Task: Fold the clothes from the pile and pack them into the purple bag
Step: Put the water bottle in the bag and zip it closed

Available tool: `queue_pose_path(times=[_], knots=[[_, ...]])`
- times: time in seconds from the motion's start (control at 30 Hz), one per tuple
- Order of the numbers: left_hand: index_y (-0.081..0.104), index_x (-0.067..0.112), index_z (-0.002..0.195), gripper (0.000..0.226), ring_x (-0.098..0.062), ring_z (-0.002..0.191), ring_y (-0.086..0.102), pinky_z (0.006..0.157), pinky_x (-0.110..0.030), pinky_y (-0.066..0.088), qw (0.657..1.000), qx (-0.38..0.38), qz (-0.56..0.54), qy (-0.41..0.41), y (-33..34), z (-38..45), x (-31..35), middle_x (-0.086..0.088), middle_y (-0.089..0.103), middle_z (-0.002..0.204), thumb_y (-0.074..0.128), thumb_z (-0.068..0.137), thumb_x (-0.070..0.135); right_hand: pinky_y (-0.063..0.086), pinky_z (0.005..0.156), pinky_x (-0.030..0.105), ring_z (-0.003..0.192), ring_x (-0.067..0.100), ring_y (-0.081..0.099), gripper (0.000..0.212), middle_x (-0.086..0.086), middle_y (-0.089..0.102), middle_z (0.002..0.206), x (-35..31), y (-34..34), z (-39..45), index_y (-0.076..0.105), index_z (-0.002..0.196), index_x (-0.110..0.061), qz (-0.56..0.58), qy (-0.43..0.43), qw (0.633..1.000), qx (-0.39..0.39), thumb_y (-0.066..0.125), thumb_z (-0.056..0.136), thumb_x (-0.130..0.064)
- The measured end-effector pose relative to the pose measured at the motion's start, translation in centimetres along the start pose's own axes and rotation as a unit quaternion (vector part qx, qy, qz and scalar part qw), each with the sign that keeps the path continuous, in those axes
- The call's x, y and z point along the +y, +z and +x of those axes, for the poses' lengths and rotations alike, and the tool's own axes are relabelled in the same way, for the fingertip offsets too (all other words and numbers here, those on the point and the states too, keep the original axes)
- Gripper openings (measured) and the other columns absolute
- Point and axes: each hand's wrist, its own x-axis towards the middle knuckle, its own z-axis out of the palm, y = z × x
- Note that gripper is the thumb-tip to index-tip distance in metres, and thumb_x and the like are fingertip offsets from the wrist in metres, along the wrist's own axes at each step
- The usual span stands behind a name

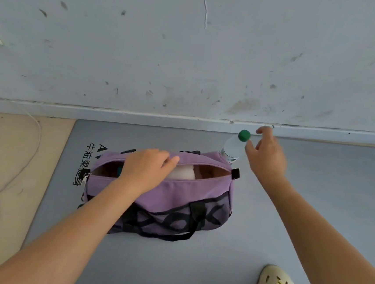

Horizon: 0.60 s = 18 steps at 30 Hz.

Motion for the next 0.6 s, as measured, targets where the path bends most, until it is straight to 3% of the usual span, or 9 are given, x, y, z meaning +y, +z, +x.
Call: queue_pose_path(times=[0.1,0.17,0.27,0.37,0.43,0.5,0.6], knots=[[0.048,0.027,0.065,0.045,-0.005,0.059,0.047,0.049,-0.028,0.027,0.997,-0.012,-0.083,0.000,0.1,2.0,2.8,0.009,0.050,0.062,0.035,0.099,0.052,0.041,0.071,0.034,0.085,0.025,0.050,0.062,0.004,0.045,0.104,1.0,0.6,3.1,0.032,0.142,-0.029,0.016,0.035,0.992,-0.122,0.062,0.090,-0.046],[0.058,0.028,0.076,0.040,-0.006,0.066,0.052,0.053,-0.027,0.035,0.992,-0.031,-0.120,-0.005,0.4,2.7,3.7,0.012,0.057,0.070,0.037,0.099,0.054,0.041,0.069,0.032,0.082,0.025,0.052,0.053,0.004,0.050,0.094,1.1,1.8,3.6,0.043,0.133,-0.024,0.024,0.015,0.986,-0.166,0.065,0.089,-0.043],[0.066,0.028,0.100,0.034,-0.011,0.084,0.060,0.071,-0.032,0.050,0.984,-0.057,-0.166,-0.003,0.4,2.6,4.3,0.013,0.066,0.093,0.042,0.098,0.052,0.048,0.067,0.035,0.080,0.028,0.057,0.033,0.005,0.058,0.085,0.9,2.4,2.8,0.055,0.111,-0.015,0.071,0.023,0.992,-0.100,0.071,0.086,-0.030],[0.064,0.029,0.111,0.029,-0.005,0.085,0.059,0.077,-0.032,0.052,0.976,-0.030,-0.216,-0.008,-0.2,2.3,4.9,0.015,0.061,0.099,0.052,0.094,0.049,0.039,0.064,0.029,0.075,0.020,0.055,0.031,-0.003,0.053,0.077,-0.3,0.3,1.1,0.060,0.106,-0.014,0.118,0.011,0.993,-0.018,0.074,0.082,-0.028],[0.057,0.032,0.123,0.039,-0.002,0.089,0.057,0.080,-0.031,0.051,0.967,-0.003,-0.255,-0.014,-1.0,1.9,5.6,0.015,0.056,0.111,0.057,0.089,0.052,0.036,0.066,0.026,0.074,0.012,0.049,0.034,-0.005,0.051,0.083,-2.5,-2.5,-0.1,0.061,0.103,-0.013,0.133,-0.057,0.989,0.028,0.078,0.079,-0.029],[0.045,0.039,0.135,0.057,-0.002,0.104,0.055,0.085,-0.027,0.047,0.952,0.019,-0.305,-0.013,-2.3,1.1,6.8,0.017,0.047,0.128,0.061,0.083,0.058,0.039,0.071,0.022,0.086,0.010,0.052,0.035,-0.005,0.056,0.097,-5.6,-6.0,-1.7,0.063,0.102,-0.013,0.157,-0.143,0.977,0.036,0.080,0.077,-0.030],[0.037,0.046,0.141,0.074,-0.003,0.128,0.042,0.102,-0.026,0.039,0.927,0.030,-0.375,-0.003,-4.9,-0.7,8.5,0.023,0.036,0.138,0.074,0.077,0.052,0.047,0.073,0.016,0.092,0.005,0.060,0.030,-0.011,0.066,0.098,-9.7,-10.9,-4.2,0.064,0.100,-0.022,0.227,-0.163,0.960,0.004,0.077,0.077,-0.037]])
